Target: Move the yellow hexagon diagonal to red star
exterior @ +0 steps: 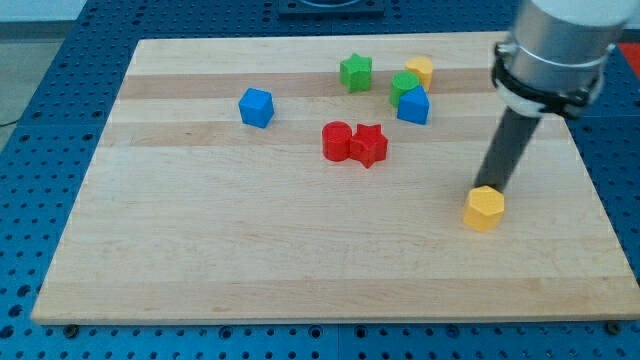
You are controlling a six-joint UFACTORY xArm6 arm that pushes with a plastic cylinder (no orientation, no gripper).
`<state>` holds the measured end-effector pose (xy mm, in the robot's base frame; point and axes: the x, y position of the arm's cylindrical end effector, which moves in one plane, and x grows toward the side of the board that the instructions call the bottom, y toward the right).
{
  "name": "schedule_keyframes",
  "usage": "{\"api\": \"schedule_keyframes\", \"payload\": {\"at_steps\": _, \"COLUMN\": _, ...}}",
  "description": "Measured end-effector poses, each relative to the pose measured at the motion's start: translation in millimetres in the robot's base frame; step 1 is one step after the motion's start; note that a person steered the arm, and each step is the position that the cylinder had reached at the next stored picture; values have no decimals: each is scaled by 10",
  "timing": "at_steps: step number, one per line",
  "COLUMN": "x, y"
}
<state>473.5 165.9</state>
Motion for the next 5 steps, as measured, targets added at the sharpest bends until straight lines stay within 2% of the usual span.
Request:
{"api": "schedule_keyframes", "payload": {"at_steps": 1, "x": 76, "y": -80}}
{"api": "schedule_keyframes", "payload": {"at_steps": 3, "x": 773, "y": -74}}
{"api": "schedule_keyframes", "payload": {"at_steps": 4, "x": 567, "y": -128}}
{"api": "schedule_keyframes", "payload": {"at_steps": 5, "x": 145, "y": -501}}
